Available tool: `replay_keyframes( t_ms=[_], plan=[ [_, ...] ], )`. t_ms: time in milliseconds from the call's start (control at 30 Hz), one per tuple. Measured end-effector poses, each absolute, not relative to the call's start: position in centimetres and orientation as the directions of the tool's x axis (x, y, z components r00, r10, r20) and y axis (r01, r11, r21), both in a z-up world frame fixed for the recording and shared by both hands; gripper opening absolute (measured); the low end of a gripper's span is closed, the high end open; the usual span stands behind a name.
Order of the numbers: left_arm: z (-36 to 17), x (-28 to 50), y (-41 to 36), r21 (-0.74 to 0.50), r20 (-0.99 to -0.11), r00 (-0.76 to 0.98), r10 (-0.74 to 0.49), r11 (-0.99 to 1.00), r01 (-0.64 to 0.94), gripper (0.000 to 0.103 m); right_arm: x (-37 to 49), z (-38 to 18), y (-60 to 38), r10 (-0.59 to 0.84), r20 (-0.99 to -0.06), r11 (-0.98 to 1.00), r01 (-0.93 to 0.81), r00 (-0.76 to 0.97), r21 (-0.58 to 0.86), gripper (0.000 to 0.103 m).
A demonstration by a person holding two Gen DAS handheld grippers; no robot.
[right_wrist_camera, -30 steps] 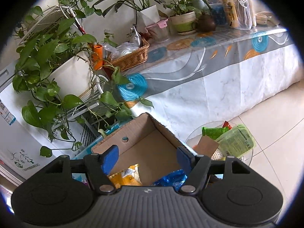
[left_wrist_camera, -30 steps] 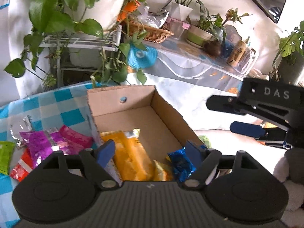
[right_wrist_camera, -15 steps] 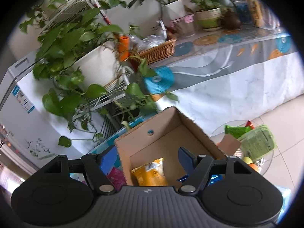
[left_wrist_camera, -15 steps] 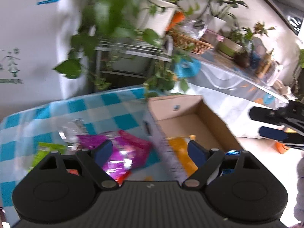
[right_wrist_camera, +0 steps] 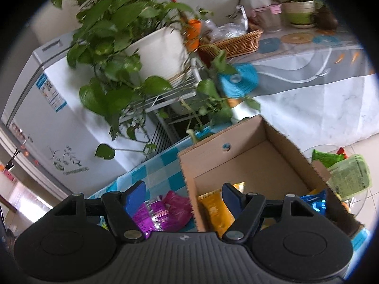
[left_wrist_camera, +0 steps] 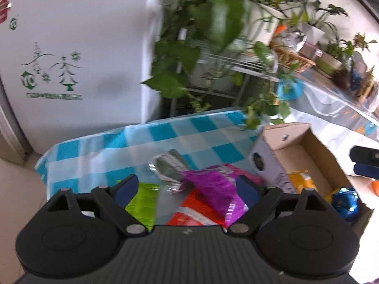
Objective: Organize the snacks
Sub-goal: 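Move the left tool to the green packet while the right tool approaches the purple bag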
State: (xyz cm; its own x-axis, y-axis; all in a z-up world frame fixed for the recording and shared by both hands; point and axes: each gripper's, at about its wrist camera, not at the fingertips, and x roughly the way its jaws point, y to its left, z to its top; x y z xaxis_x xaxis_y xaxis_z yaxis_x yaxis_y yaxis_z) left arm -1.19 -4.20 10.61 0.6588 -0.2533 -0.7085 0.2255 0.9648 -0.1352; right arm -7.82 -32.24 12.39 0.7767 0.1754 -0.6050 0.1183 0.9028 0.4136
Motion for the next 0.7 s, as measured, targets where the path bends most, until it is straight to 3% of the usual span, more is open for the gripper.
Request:
replay_keyframes(
  t_ms=[700],
  plan=[
    [4.6, 5.2, 0.3, -0.130, -0.843, 0.503, -0.192, 0.979, 0.155, 0.090, -1.6, 7.3, -26.0, 0.370, -0.697, 0.873, 0.026, 0.614, 0.486, 0.081]
  ],
)
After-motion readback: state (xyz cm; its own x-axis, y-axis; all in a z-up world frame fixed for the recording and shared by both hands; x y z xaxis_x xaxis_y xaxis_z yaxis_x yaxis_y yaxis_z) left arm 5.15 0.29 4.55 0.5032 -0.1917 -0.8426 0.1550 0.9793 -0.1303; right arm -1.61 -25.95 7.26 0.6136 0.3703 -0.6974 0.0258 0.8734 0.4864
